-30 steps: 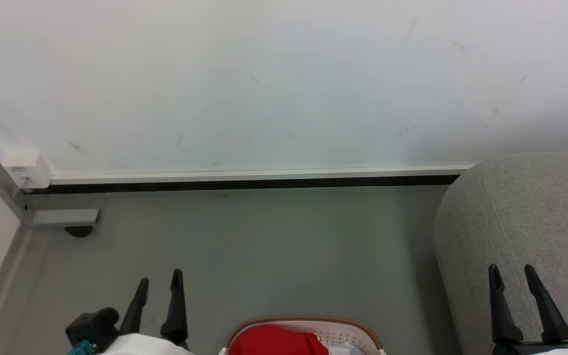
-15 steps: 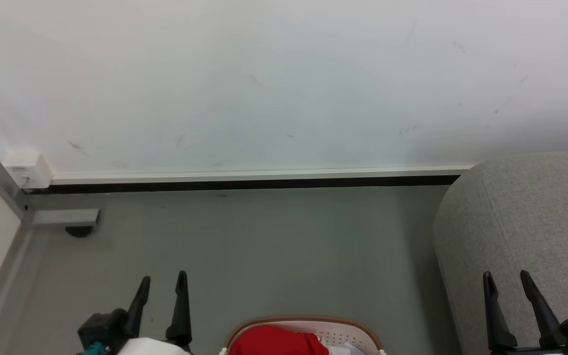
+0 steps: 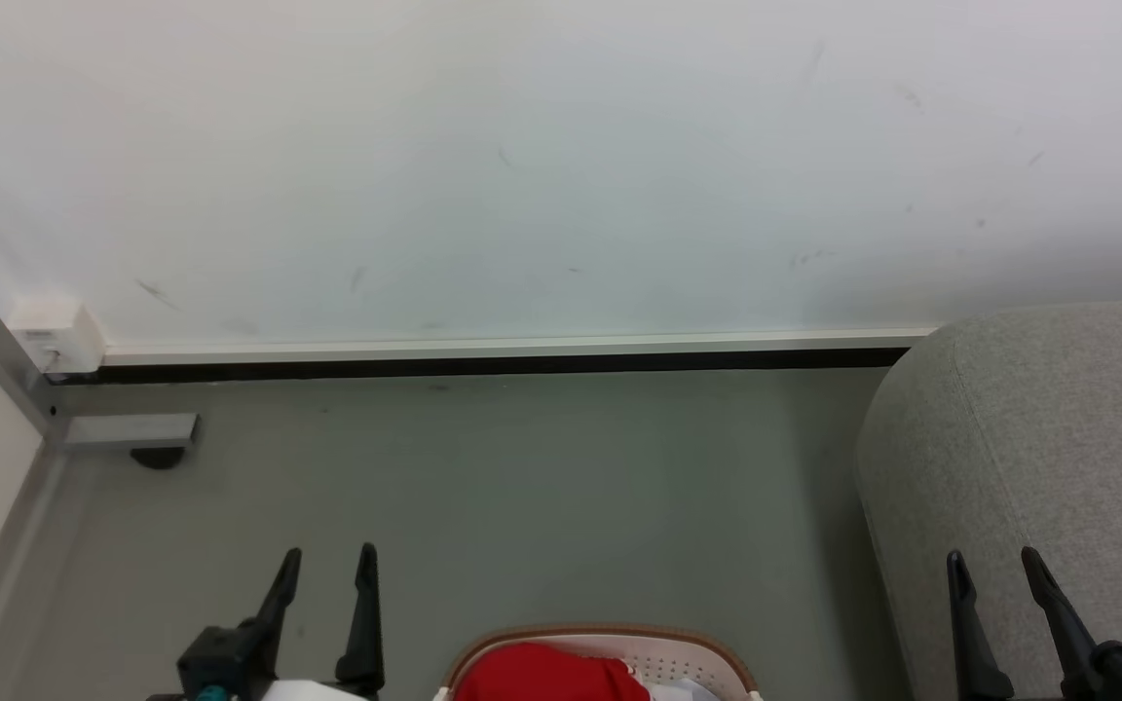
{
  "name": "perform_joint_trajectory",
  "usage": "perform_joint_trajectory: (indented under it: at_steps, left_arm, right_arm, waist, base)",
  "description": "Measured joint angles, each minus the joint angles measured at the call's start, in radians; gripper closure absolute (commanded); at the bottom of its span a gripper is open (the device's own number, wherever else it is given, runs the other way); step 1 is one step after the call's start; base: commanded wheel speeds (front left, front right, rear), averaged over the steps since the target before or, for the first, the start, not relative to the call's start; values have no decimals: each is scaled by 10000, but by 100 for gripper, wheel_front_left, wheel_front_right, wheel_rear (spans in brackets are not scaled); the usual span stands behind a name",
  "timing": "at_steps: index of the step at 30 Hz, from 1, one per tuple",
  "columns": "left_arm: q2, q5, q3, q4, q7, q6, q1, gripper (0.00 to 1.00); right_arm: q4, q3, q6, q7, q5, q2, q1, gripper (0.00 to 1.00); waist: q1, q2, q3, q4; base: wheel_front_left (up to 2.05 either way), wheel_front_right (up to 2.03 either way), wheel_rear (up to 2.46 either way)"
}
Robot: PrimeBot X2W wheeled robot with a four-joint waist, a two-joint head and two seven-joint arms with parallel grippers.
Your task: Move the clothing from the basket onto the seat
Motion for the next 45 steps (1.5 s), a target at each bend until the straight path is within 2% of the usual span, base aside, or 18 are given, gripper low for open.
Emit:
perform_joint_trajectory:
  at_steps: [14,25,29,34,45]
  left_arm:
    - [0,807,-82,257,-253,-42,3,0]
    - [0,566,-58,261,-263,-104,4,0]
    - [0,518,-196,320,-265,-284,-147,0]
    - [-4,516,-826,880,-219,-640,-741,0]
    - [25,1398,-2742,2554,1009,-1283,-2890,0]
  right_arm:
    - [305,-155,0,-61,-963,148,12,0]
    - [293,-82,0,-71,-941,159,-19,0]
    - [138,-84,0,-71,-828,159,-196,0]
    - [-38,-36,0,-71,-803,159,-478,0]
    - [-506,188,0,-71,-706,165,-1645,0]
  waist:
    - [0,0,14,-1]
    - [0,0,116,-163]
    - [0,0,370,-301]
    - [0,0,949,-466]
    - [3,0,3021,-935]
  base:
    - [0,0,0]
    - [0,0,0]
    - [0,0,0]
    - [0,0,0]
    - [0,0,0]
